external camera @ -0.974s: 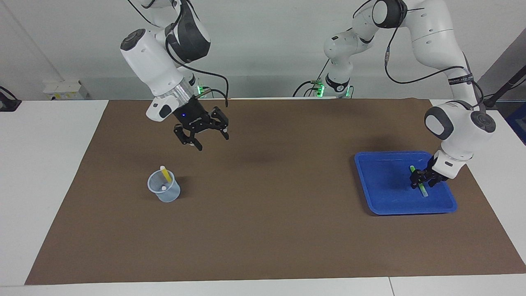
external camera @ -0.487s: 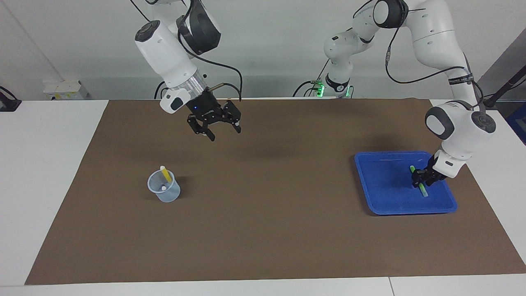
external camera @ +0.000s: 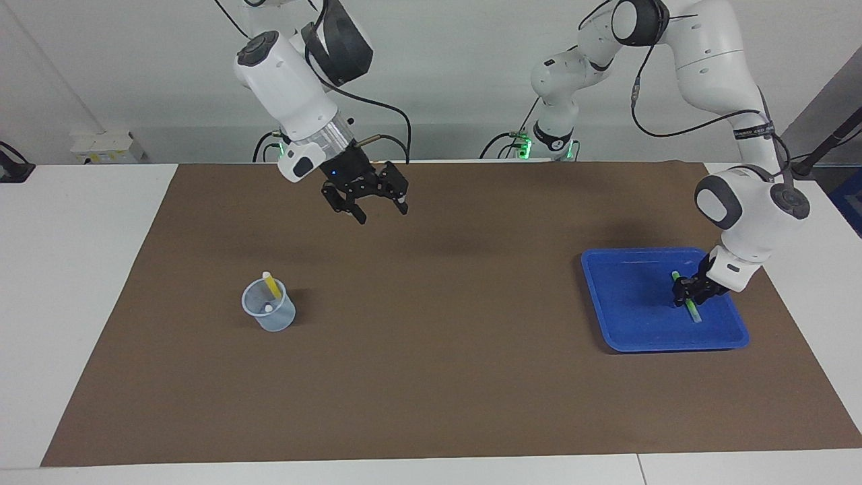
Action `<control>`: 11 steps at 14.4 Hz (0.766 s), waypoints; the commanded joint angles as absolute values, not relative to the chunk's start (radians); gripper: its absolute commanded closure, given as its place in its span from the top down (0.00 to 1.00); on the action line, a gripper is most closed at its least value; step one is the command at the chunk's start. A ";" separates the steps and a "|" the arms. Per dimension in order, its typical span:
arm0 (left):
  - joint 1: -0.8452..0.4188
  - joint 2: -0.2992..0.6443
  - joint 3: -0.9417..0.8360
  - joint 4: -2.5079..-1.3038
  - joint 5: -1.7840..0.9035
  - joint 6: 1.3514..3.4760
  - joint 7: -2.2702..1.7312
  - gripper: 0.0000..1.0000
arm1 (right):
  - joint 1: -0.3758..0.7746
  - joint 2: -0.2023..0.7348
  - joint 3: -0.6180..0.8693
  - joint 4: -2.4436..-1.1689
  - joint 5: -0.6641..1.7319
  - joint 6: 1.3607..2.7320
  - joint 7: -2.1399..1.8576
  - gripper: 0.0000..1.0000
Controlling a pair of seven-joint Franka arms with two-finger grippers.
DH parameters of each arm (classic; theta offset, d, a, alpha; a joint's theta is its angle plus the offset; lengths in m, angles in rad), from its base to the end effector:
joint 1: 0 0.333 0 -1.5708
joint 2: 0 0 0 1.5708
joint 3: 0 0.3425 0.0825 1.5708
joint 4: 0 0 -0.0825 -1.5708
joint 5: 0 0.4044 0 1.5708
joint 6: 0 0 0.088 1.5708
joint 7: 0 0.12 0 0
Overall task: Transfer and insert pens with both arms
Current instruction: 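Grasp the green pen with the left gripper while the right gripper releases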
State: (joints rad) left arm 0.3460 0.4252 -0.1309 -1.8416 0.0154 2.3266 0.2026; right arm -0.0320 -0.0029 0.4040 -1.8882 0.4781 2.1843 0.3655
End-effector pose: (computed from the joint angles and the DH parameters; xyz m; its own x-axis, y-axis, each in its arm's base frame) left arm 0.6578 0.1504 0.3027 0.9974 0.0165 0.0705 0.0145 -0.9995 0.0284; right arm 0.5628 0.2433 0.5452 0.9720 -0.2269 0.0618 -0.1683 -0.8547 -0.4910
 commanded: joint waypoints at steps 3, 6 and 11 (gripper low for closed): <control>0.348 0.417 -0.132 -1.862 0.034 2.352 0.209 0.38 | -0.043 -0.014 0.416 -1.890 0.515 2.183 0.393 1.00; 0.348 0.419 -0.132 -1.862 0.034 2.352 0.209 0.38 | -0.043 -0.014 0.419 -1.890 0.517 2.186 0.416 1.00; 0.353 0.417 -0.132 -1.864 0.034 2.352 0.209 0.37 | -0.041 -0.015 0.434 -1.890 0.517 2.189 0.468 1.00</control>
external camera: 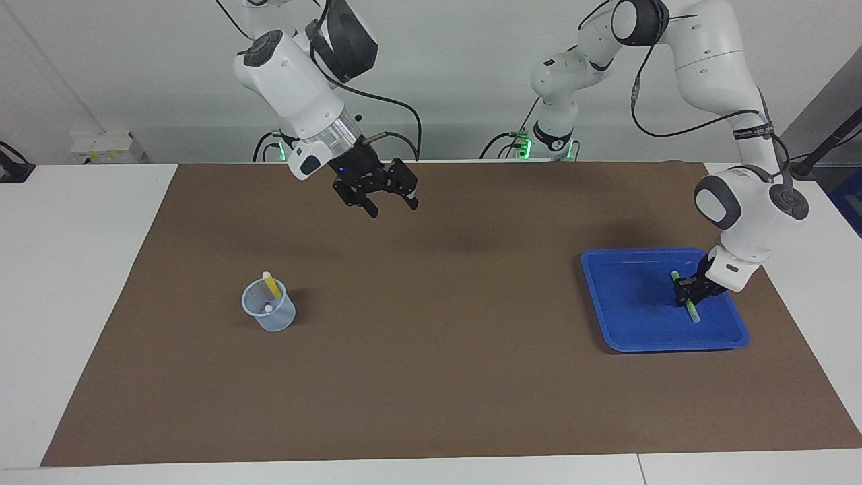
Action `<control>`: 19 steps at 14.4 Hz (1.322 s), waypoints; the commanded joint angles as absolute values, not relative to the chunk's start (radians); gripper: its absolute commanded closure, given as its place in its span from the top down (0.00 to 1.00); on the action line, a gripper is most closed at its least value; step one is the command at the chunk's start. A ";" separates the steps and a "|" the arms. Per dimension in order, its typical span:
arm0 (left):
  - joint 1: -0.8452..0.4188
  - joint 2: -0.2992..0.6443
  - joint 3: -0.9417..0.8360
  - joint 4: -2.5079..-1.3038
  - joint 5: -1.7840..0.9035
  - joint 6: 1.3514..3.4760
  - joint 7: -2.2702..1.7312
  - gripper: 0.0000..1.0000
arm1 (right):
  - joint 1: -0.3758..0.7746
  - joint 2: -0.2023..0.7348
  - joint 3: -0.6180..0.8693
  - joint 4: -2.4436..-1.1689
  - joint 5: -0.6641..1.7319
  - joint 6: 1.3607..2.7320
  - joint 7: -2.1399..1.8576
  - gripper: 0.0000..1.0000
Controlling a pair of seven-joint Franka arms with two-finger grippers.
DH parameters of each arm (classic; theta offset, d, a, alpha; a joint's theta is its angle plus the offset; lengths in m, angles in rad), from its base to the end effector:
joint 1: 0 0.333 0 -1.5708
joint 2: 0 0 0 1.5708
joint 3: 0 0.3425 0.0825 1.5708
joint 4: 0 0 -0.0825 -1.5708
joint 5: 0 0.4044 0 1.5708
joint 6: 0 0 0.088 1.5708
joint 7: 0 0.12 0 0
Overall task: Transfer and insert pens with both arms
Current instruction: 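Grasp the green pen with the left gripper while the right gripper releases, then lift the green pen from the tray with the left gripper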
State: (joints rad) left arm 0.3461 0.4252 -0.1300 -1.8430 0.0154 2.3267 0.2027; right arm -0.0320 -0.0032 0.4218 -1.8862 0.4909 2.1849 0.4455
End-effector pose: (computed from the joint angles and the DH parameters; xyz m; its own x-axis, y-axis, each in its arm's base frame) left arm 0.6573 0.1509 0.3020 0.9975 0.0172 0.0692 0.0153 -0.9995 0.0283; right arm 0.5585 0.2539 0.5468 0.9593 -0.2817 0.0172 -0.2350 -0.8311 -0.5040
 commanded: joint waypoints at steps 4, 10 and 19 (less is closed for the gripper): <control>0.347 0.416 -0.132 -1.862 0.032 2.339 0.209 0.00 | -0.043 -0.017 0.451 -1.890 0.517 2.191 0.511 1.00; 0.344 0.419 -0.135 -1.827 0.018 2.277 0.203 0.00 | -0.043 -0.017 0.451 -1.890 0.517 2.191 0.512 1.00; 0.356 0.410 -0.135 -1.743 -0.038 2.100 0.198 0.00 | -0.043 -0.017 0.451 -1.890 0.517 2.191 0.512 1.00</control>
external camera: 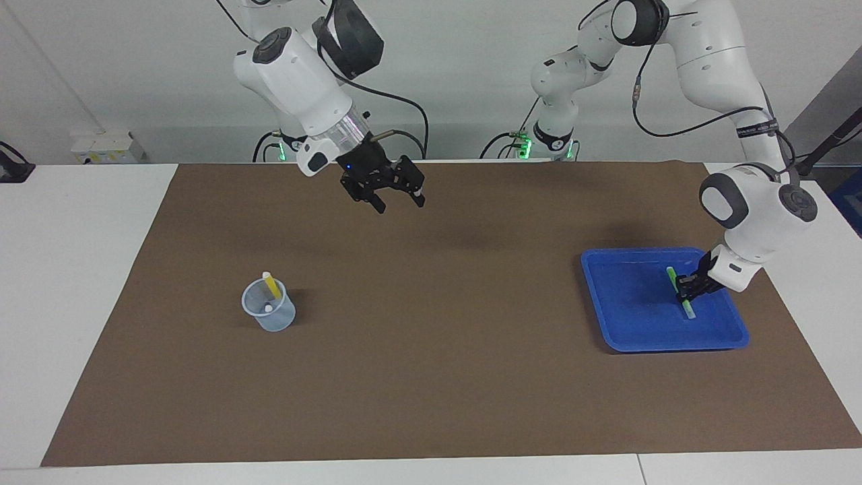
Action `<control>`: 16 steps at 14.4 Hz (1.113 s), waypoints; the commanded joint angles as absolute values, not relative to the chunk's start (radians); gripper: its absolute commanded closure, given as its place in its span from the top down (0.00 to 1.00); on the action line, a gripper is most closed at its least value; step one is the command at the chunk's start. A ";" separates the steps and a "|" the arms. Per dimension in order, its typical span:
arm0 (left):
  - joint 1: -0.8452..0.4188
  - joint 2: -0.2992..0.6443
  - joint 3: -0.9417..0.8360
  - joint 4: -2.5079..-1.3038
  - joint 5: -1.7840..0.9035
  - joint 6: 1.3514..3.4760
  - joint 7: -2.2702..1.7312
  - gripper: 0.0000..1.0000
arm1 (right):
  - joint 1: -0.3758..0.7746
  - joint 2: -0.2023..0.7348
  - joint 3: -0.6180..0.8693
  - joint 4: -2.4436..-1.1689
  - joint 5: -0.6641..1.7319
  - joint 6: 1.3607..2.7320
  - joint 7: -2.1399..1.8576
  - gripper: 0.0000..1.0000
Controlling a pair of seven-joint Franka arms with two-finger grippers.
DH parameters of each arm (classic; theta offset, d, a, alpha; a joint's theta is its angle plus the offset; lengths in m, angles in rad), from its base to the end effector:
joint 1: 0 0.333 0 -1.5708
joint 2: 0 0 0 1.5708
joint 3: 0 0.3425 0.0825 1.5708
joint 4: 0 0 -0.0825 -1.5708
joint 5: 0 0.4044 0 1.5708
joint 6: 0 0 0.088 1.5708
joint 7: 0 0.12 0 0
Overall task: Transfer and insert pens with both arms
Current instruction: 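Lift the green pen from the tray with the left gripper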
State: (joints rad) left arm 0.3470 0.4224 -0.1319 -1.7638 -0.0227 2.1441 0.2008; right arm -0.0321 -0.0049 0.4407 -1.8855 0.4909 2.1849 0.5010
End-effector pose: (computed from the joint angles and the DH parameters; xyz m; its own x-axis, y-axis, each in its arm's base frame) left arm 0.6595 0.1503 0.3242 0.9990 0.0364 -0.0243 0.0382 -0.9962 0.0789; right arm 0.5533 0.2644 0.5481 0.9508 -0.3096 -0.0087 -0.2714 -0.8194 -0.5050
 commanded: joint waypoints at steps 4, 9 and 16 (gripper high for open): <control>0.341 0.385 -0.140 -1.743 -0.052 2.046 0.117 0.00 | -0.043 -0.017 0.451 -1.890 0.517 2.191 0.512 1.00; 0.322 0.359 -0.146 -1.746 -0.080 1.994 0.035 0.00 | -0.043 -0.018 0.451 -1.890 0.517 2.191 0.512 1.00; 0.255 0.295 -0.146 -1.743 -0.254 1.843 -0.233 0.00 | -0.043 -0.018 0.453 -1.890 0.518 2.189 0.543 1.00</control>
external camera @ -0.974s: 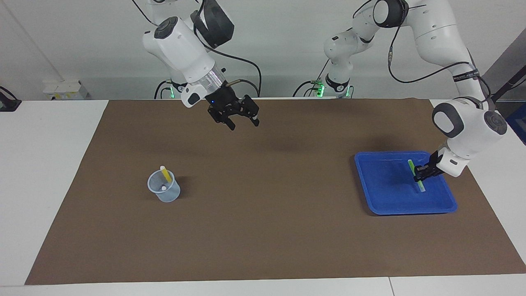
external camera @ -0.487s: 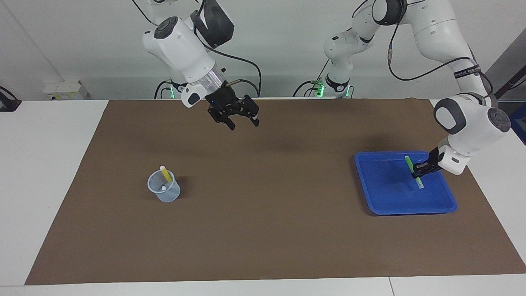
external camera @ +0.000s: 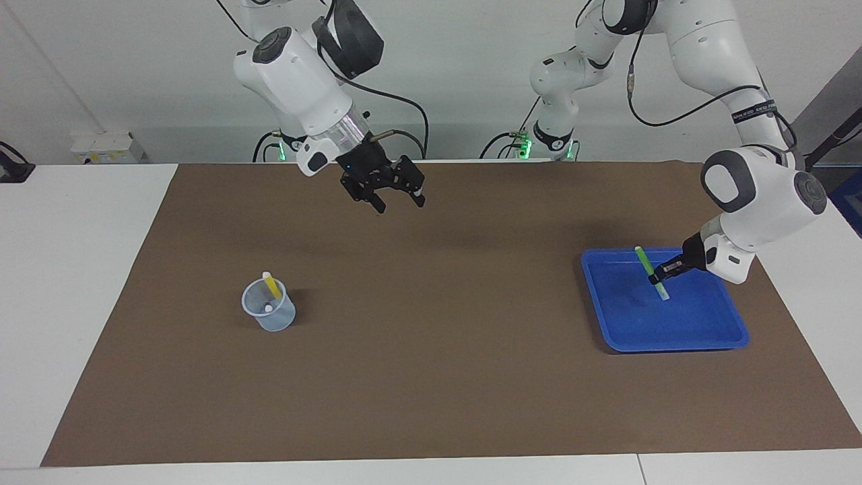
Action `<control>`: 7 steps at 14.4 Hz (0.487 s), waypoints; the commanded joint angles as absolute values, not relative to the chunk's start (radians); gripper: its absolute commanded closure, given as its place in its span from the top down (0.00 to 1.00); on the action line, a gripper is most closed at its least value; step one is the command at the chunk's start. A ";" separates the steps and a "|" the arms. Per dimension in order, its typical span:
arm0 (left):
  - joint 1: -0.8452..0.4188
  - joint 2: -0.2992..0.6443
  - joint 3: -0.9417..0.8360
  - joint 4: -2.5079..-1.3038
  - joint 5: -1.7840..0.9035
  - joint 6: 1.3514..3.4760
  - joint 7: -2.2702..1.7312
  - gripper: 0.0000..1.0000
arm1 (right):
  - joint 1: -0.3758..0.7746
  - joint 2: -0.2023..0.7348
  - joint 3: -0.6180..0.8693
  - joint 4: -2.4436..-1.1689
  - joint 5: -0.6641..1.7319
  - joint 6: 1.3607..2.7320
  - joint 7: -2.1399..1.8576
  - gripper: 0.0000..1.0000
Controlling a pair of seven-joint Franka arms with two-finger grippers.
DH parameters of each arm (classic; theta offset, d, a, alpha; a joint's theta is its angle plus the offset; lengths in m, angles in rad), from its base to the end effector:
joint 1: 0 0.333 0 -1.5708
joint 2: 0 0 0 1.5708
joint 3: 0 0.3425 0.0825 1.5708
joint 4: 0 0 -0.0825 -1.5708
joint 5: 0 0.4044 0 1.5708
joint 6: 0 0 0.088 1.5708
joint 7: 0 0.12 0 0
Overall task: Transfer and insert pens with both arms
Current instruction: 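Lift the green pen from the tray with the left gripper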
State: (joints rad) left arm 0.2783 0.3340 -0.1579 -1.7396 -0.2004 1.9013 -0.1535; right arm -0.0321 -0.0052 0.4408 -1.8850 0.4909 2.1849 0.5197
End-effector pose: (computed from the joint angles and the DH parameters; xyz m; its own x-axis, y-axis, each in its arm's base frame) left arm 0.6476 0.0693 0.3784 0.9225 0.3246 -0.2088 0.3645 -0.9104 0.1954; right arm 0.5533 0.2645 0.5485 0.9456 -0.3247 -0.0174 -0.2886 -0.8134 -0.5051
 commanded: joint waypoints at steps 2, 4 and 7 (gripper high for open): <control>0.227 0.278 -0.146 -1.747 -0.308 1.816 -0.345 0.00 | -0.043 -0.018 0.453 -1.890 0.518 2.189 0.546 1.00; 0.184 0.256 -0.147 -1.747 -0.385 1.789 -0.473 0.00 | -0.043 -0.018 0.457 -1.890 0.534 2.189 0.561 1.00; 0.118 0.223 -0.149 -1.749 -0.503 1.766 -0.694 0.00 | -0.043 -0.018 0.459 -1.891 0.586 2.206 0.609 1.00</control>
